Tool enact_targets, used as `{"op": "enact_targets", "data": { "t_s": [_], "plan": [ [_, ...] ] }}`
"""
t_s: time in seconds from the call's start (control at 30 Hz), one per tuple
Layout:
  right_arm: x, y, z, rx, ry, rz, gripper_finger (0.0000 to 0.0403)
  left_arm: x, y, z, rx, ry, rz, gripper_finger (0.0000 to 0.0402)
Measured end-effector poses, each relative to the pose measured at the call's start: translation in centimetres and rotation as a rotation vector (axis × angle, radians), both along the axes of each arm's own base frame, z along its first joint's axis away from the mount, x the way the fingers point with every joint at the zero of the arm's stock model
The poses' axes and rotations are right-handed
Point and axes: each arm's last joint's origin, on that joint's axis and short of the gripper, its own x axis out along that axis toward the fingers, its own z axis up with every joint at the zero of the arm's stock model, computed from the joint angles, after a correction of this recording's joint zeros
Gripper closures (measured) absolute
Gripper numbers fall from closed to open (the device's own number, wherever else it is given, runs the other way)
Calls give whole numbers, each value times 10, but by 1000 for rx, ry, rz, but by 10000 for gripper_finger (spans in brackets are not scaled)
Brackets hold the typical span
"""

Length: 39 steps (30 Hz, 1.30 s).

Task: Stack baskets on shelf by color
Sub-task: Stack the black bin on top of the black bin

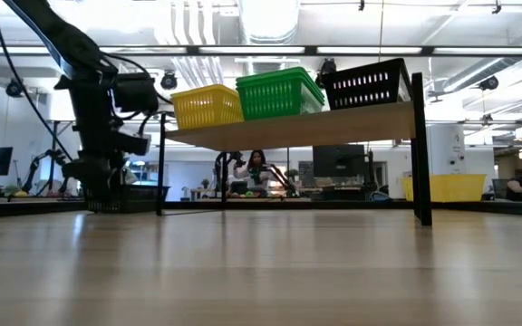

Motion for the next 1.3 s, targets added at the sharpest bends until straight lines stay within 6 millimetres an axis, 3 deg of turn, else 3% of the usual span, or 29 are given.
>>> {"op": "enact_targets", "data": {
  "t_s": [0.13,0.4,0.6,0.9,1.3],
  "plan": [
    [5,5,-5,15,-2,-7,350,1,0,-1,-10,12,1,243],
    [8,10,1,28,-19,10,350,-12,-13,5,-112,46,3,390],
    [7,9,18,-32,-11,63,350,-8,-38,19,-230,-80,-115,399],
    [6,7,34,-109,-2,111,350,5,-84,39,-242,-111,-394,401],
    [6,7,34,-140,13,124,350,5,-80,59,-166,-94,-256,401]
  ]
}}
